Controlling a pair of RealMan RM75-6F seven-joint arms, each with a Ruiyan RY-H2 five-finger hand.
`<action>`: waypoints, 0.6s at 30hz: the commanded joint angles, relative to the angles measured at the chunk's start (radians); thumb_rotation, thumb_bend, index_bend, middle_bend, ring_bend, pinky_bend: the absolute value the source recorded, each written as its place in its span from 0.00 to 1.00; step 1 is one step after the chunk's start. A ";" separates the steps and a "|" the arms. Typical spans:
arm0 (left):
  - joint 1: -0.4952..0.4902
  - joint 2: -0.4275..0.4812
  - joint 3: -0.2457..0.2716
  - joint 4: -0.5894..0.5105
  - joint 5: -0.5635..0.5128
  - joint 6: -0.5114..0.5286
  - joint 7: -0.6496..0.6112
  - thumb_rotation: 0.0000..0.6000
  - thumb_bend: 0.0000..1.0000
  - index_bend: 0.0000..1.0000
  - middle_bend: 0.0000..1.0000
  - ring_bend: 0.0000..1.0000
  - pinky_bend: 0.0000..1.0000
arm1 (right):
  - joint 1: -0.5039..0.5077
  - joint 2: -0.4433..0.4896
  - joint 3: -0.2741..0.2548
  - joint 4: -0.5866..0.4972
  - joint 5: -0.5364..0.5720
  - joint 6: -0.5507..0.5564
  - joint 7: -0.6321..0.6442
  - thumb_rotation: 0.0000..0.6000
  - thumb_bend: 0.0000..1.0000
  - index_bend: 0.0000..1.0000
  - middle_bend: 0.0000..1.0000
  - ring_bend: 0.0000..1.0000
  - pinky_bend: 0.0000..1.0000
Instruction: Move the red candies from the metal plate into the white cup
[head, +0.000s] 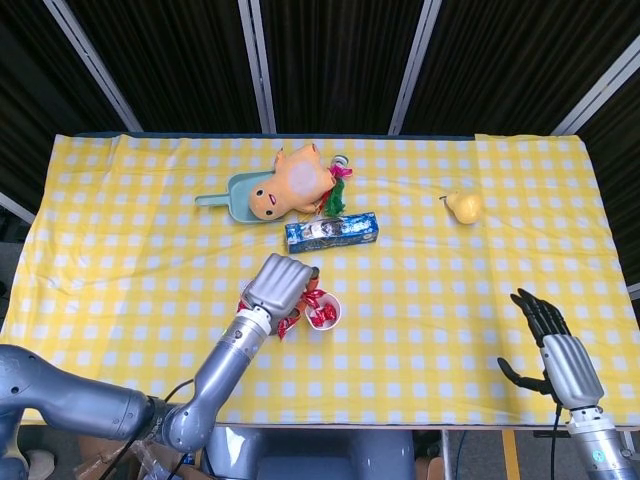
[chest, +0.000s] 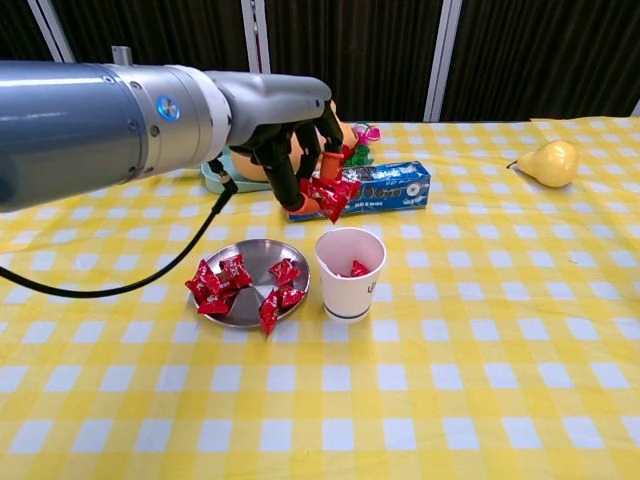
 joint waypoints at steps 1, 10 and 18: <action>-0.013 -0.021 0.005 -0.007 -0.010 0.012 0.009 1.00 0.36 0.52 0.62 0.86 0.92 | 0.000 0.000 0.001 0.001 0.001 0.000 0.002 1.00 0.36 0.00 0.00 0.00 0.00; -0.022 -0.055 0.021 -0.011 -0.021 0.039 0.013 1.00 0.35 0.52 0.62 0.86 0.92 | 0.000 0.002 -0.001 0.001 -0.004 0.000 0.009 1.00 0.36 0.00 0.00 0.00 0.00; -0.032 -0.090 0.019 0.016 -0.048 0.042 0.006 1.00 0.35 0.52 0.62 0.86 0.92 | 0.000 0.003 -0.001 0.000 -0.004 -0.001 0.010 1.00 0.36 0.00 0.00 0.00 0.00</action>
